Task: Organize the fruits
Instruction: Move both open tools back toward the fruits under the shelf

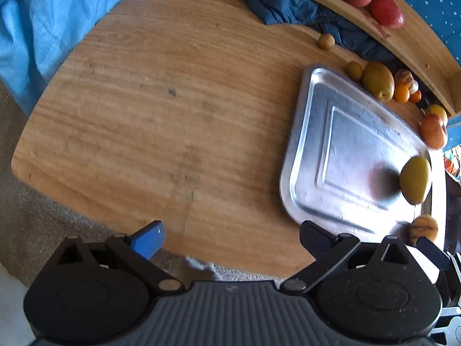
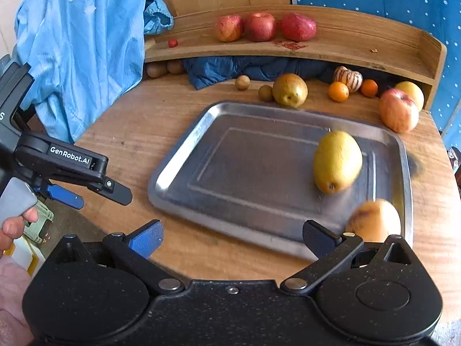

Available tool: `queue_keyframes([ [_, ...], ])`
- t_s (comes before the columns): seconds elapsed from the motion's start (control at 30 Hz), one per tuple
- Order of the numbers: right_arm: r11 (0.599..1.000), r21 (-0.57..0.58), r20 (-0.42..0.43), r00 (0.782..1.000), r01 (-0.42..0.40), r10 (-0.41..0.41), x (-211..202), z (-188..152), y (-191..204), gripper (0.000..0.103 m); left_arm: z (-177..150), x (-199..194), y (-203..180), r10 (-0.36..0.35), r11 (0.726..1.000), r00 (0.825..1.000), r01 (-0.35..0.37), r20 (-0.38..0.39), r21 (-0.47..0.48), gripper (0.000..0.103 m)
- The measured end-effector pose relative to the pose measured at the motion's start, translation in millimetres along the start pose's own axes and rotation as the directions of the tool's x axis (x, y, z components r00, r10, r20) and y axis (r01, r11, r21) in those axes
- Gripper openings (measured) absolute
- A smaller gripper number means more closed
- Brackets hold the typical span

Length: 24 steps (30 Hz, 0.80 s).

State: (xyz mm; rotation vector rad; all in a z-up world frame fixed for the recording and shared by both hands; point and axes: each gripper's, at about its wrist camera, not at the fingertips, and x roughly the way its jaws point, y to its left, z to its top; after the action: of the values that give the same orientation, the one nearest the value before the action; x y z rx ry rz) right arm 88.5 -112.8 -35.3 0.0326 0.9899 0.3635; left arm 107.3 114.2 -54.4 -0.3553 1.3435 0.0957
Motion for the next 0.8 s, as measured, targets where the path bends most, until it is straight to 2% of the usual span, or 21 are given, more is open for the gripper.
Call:
queue_keyframes([
  [0.27, 0.999, -0.004, 0.039, 0.999, 0.035, -0.034, 22.1, 44.3, 1.0, 0.102, 54.2, 2.7, -2.8, -0.026, 0.999, 0.999, 0.025, 0.023, 0.026, 0.102],
  [0.47, 0.997, 0.029, 0.077, 0.994, 0.077, -0.079, 41.6, 74.3, -2.1, 0.102, 101.1, 12.7, -12.4, -0.051, 0.994, 0.997, 0.046, 0.050, 0.102, 0.102],
  [0.63, 0.989, 0.071, 0.145, 0.979, 0.133, -0.142, 55.1, 85.7, -3.8, 0.102, 136.4, 23.1, -33.0, -0.113, 0.971, 0.989, 0.091, 0.091, 0.223, 0.102],
  [0.73, 0.978, 0.109, 0.141, 0.971, 0.177, -0.192, 61.9, 90.2, -5.7, 0.102, 152.6, 30.7, -45.7, -0.146, 0.959, 0.987, 0.123, 0.072, 0.254, 0.102],
  [0.8, 0.970, 0.135, 0.144, 0.964, 0.204, -0.223, 62.6, 92.6, -7.7, 0.102, 161.9, 35.3, -56.6, -0.180, 0.942, 0.982, 0.155, 0.059, 0.297, 0.102],
])
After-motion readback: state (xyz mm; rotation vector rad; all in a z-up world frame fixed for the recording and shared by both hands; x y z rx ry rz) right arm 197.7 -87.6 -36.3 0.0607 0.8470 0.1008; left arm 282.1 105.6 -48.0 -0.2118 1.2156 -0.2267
